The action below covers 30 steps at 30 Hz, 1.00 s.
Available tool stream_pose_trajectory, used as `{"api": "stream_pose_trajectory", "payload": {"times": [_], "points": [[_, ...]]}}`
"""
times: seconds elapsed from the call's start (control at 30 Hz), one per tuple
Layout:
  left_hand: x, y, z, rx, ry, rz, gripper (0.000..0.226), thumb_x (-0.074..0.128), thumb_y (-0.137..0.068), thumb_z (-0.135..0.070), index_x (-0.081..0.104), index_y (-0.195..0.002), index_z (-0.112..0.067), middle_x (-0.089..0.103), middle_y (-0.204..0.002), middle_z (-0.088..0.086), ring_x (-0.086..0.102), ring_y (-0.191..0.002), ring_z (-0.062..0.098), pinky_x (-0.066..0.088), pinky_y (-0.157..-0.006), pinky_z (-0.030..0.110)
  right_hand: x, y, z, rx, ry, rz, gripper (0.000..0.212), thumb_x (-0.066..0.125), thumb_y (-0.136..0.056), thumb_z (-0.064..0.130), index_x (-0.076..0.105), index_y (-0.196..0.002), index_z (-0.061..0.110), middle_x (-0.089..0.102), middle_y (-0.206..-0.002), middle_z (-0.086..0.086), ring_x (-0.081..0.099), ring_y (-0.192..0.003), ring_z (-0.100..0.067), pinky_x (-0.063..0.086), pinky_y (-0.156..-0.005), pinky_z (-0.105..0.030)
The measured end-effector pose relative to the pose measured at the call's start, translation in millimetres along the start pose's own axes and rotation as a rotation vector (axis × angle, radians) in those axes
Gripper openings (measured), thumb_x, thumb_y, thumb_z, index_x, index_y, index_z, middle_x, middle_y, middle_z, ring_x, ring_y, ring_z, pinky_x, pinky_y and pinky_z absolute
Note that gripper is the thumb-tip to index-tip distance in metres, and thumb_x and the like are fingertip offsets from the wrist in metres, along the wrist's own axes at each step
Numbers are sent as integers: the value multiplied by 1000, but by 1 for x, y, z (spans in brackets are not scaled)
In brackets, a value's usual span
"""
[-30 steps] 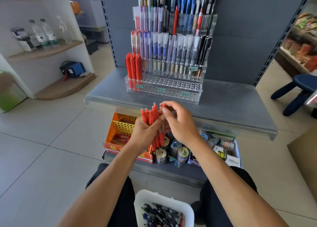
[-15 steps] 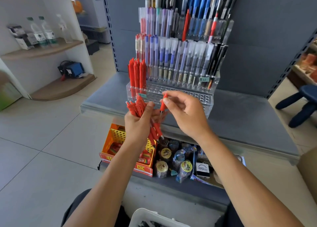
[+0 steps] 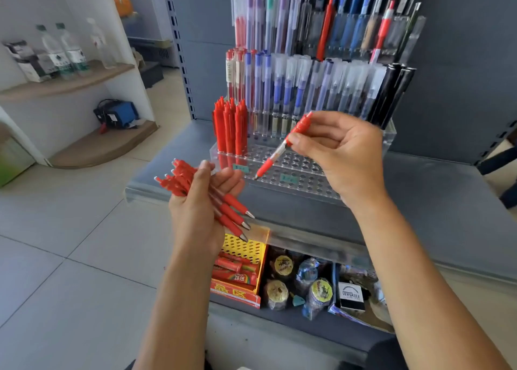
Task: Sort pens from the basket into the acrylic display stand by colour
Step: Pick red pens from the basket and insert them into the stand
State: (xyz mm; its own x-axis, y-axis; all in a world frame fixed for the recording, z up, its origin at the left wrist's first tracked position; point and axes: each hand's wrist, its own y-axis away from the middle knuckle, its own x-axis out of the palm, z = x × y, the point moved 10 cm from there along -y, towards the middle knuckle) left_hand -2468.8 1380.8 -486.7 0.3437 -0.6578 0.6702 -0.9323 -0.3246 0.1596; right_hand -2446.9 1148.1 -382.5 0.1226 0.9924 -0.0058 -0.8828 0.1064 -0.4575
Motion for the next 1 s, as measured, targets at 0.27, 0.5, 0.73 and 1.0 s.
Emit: {"api": "stream_pose_trajectory", "payload": {"times": [0.27,0.5,0.73,1.0], "points": [[-5,8,10,-168,-174,60,13,62,-98,-17,66,-95,-5,63,-63,8,61,-50,16,57,-53,28,11,-36,19,-160,51,-110,24,91,-74,14,78,-93,21,80,-87,3,78,-82,-18,63,-77,-41],[0,6,17,-234,-215,88,13,66,-95,-19,65,-98,-6,58,-60,6,53,-46,13,53,-48,27,37,-51,33,-319,268,-77,31,84,-83,20,74,-111,11,74,-92,11,74,-81,-1,59,-74,-17],[7,2,19,-246,-187,70,19,65,-95,-19,63,-105,-3,59,-60,7,54,-46,14,54,-48,28,60,-62,25,-266,379,-36,35,84,-83,20,75,-115,8,74,-90,10,73,-80,3,59,-76,-16],[4,1,16,-234,-182,73,20,64,-96,-20,64,-106,-3,60,-62,8,56,-49,15,56,-50,28,74,-61,13,-153,599,55,28,81,-86,20,78,-113,14,78,-94,3,66,-72,8,57,-77,-11]]}}
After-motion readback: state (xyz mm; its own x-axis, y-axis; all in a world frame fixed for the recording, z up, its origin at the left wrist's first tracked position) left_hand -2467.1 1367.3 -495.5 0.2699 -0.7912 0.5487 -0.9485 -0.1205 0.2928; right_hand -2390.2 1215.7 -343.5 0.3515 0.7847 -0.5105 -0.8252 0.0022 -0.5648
